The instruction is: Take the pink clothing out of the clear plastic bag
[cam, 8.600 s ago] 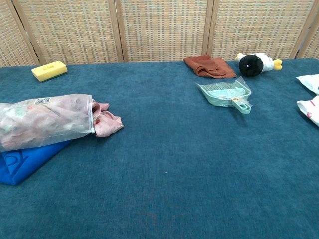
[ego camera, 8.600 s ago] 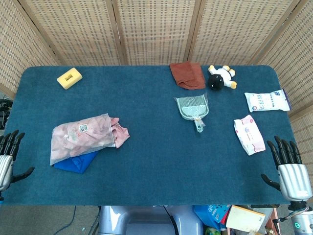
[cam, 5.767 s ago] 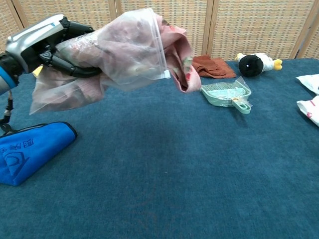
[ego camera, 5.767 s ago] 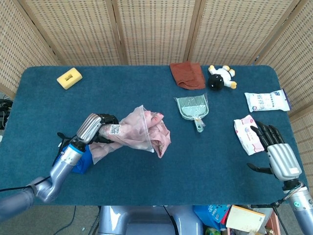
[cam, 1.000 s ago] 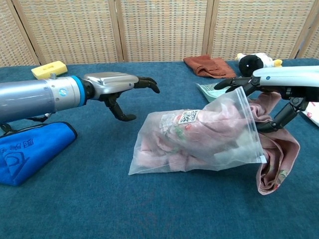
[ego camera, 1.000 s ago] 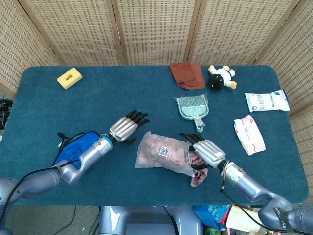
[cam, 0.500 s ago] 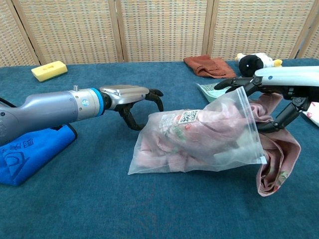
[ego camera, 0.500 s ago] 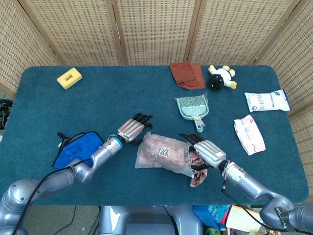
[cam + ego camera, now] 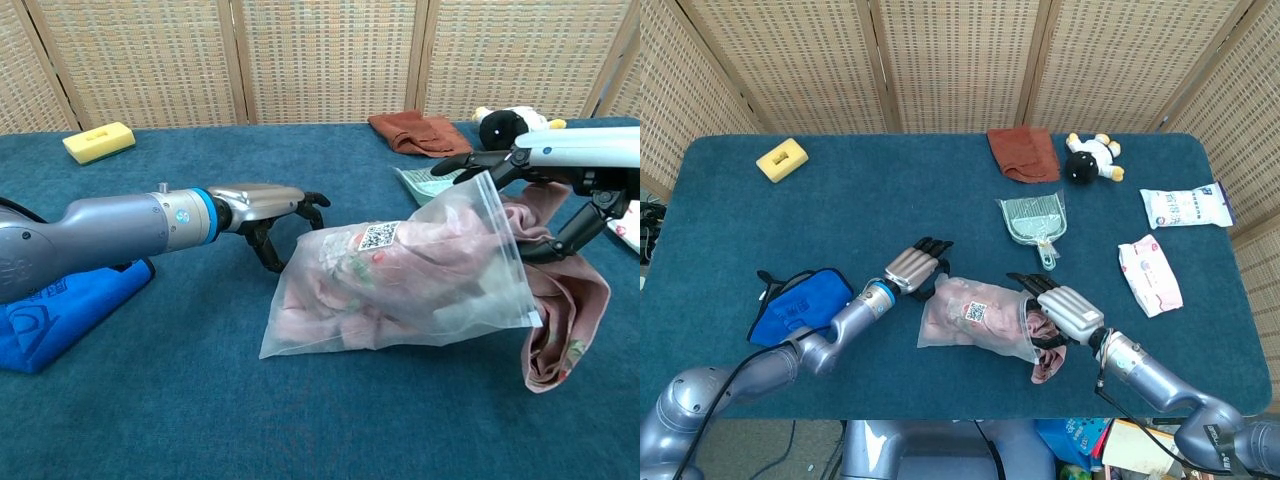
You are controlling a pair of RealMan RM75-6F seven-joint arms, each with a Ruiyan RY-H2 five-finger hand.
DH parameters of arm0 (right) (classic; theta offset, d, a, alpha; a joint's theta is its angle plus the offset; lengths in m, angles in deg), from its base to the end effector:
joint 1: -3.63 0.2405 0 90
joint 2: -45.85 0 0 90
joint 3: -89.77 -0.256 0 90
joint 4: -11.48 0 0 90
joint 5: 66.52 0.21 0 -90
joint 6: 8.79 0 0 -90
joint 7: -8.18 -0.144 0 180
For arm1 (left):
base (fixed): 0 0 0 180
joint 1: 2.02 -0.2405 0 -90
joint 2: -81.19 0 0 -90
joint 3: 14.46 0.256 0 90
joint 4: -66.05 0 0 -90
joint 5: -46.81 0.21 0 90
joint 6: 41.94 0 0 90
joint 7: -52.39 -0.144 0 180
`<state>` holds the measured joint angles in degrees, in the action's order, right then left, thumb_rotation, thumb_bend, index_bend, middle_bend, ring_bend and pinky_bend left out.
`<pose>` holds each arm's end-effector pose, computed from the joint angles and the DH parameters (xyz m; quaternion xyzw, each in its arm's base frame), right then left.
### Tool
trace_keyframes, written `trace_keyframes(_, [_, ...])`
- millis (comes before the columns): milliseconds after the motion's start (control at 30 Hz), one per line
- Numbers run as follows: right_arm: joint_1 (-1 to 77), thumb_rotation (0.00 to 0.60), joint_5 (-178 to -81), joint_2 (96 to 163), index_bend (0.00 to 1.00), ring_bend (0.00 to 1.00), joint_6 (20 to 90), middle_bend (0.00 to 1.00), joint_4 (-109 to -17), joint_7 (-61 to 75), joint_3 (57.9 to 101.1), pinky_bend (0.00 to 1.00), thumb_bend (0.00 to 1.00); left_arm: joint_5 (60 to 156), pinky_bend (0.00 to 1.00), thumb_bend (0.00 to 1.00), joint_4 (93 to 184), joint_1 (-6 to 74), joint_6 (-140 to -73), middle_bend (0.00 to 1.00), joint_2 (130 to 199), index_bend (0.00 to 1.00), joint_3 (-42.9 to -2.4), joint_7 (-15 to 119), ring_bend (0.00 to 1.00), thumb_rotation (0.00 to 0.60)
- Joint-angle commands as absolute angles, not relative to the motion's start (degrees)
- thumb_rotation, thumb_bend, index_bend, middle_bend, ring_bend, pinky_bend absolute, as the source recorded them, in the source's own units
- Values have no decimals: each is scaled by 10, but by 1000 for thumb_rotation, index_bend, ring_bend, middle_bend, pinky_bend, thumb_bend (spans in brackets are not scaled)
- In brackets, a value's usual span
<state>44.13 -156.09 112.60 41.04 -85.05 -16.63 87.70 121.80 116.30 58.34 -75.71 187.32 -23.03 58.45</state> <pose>-0.1660 -0.3007 0.0555 0.7465 -0.4878 0.3950 0.2209 -0.1007 0.4040 -0.1108 -0.8215 -0.3685 -0.3126 0.3027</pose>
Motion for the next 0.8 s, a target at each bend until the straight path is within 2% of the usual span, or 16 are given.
trace_keyframes(33, [441, 600, -1561, 1125, 682, 0, 410, 0, -851, -165, 878, 0, 889, 1217, 0, 397, 1162, 583, -759, 0, 1876, 426, -232, 582, 0, 600])
trace_keyframes(167, [442, 600, -1560, 1124, 682, 0, 411, 0, -853, -163, 878, 0, 890, 1218, 0, 396, 1160, 580, -769, 0, 1879, 462, -233, 580, 0, 600])
trace_keyframes(367, [441, 600, -1559, 1120, 682, 0, 414, 0, -858, -158, 879, 0, 889, 1213, 0, 396, 1157, 576, -769, 0, 1883, 589, -234, 580, 0, 600])
trace_keyframes(800, [441, 600, -1555, 1123, 682, 0, 415, 0, -861, -149, 881, 0, 890, 1220, 0, 396, 1157, 568, -784, 0, 1884, 638, -234, 584, 0, 600])
